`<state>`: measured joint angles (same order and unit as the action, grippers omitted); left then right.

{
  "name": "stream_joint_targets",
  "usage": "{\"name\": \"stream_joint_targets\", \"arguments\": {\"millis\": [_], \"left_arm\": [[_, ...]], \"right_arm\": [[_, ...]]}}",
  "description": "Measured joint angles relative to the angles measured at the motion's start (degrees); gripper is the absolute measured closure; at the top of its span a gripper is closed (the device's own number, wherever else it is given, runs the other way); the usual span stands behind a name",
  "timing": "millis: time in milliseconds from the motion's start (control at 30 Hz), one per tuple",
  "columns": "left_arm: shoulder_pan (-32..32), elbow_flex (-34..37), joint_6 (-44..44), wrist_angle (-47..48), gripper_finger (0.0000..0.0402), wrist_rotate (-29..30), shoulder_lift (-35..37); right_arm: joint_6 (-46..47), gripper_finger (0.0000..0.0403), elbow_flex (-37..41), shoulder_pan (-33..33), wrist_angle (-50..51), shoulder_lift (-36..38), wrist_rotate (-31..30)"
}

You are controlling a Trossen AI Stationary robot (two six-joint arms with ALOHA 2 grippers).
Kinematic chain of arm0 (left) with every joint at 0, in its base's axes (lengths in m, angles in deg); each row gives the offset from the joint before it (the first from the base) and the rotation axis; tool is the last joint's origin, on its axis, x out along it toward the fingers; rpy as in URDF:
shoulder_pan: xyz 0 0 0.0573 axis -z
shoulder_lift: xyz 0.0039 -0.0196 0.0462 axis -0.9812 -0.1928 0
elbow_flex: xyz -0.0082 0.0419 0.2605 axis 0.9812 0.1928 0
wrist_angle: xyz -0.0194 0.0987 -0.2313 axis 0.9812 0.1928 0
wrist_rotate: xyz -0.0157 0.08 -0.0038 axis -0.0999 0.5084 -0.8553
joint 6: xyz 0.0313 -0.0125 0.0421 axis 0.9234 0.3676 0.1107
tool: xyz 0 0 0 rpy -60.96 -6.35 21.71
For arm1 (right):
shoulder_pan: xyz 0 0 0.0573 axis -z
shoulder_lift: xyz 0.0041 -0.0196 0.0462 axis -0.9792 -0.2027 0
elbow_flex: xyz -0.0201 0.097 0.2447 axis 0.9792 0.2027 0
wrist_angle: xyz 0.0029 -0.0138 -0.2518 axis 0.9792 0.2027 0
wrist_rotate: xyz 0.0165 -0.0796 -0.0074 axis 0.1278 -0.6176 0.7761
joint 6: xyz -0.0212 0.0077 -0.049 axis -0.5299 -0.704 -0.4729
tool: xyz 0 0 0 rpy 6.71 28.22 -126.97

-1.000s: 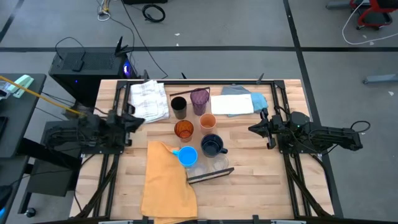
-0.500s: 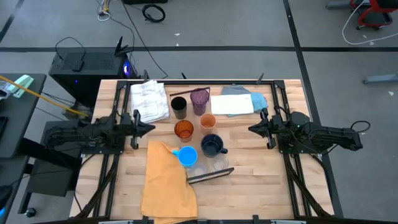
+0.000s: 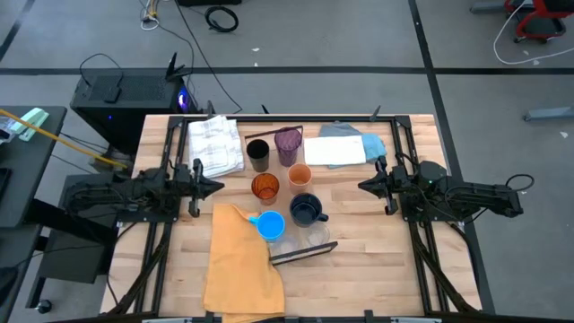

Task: Stack small to large cups/mugs on shelf
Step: Return to Home Position

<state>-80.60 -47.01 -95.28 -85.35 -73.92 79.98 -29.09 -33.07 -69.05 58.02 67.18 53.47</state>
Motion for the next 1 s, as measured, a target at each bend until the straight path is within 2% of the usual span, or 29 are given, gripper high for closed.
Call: {"name": "stream_joint_targets", "arguments": {"millis": [700,1000], "left_arm": [[0.00,0.07,1.25,-0.88,0.0375,0.35,-1.14],[0.00,0.07,1.23,-2.27,0.0386,0.46,-1.16]], "right_arm": [[0.00,0.0377,0.00,-0.01,0.00,0.00,0.00],[-0.01,0.0377,0.00,-0.02,0.00,0.00,0.00]]}}
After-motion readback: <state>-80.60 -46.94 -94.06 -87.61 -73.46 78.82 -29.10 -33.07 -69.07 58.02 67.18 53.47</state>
